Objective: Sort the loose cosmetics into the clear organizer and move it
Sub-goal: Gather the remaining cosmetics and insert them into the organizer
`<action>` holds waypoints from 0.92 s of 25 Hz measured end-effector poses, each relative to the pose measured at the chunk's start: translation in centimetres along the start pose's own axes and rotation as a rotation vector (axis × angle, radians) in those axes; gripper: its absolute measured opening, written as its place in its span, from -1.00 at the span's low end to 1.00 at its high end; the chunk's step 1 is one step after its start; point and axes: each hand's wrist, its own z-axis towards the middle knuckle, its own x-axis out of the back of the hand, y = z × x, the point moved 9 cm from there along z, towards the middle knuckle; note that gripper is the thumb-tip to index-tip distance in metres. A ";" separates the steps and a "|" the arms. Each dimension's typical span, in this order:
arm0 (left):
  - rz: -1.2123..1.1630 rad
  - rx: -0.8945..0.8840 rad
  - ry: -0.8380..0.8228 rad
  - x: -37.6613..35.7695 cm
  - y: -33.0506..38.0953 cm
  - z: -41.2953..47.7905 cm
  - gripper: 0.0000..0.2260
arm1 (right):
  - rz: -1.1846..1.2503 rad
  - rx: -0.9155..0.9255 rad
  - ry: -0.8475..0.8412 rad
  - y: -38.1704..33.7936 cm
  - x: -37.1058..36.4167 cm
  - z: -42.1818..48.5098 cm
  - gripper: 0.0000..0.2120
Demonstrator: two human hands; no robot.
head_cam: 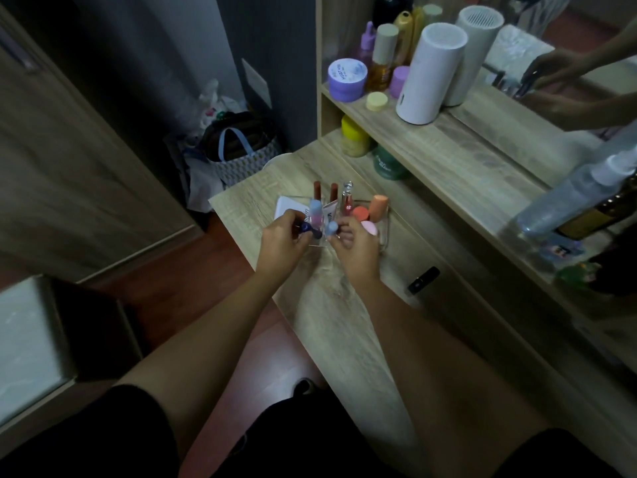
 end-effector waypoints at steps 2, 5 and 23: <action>-0.021 0.006 0.009 -0.1 0.2 0.6 -0.82 | -0.009 -0.014 -0.007 0.4 -0.3 0.2 -0.78; 0.011 -0.027 0.018 -0.1 0.4 1.2 -0.83 | -0.049 -0.027 0.007 0.6 -0.9 0.2 -0.76; -0.019 0.027 -0.039 -2.2 -1.4 -0.5 -0.69 | -0.252 -0.122 0.102 1.0 3.4 -1.4 -0.68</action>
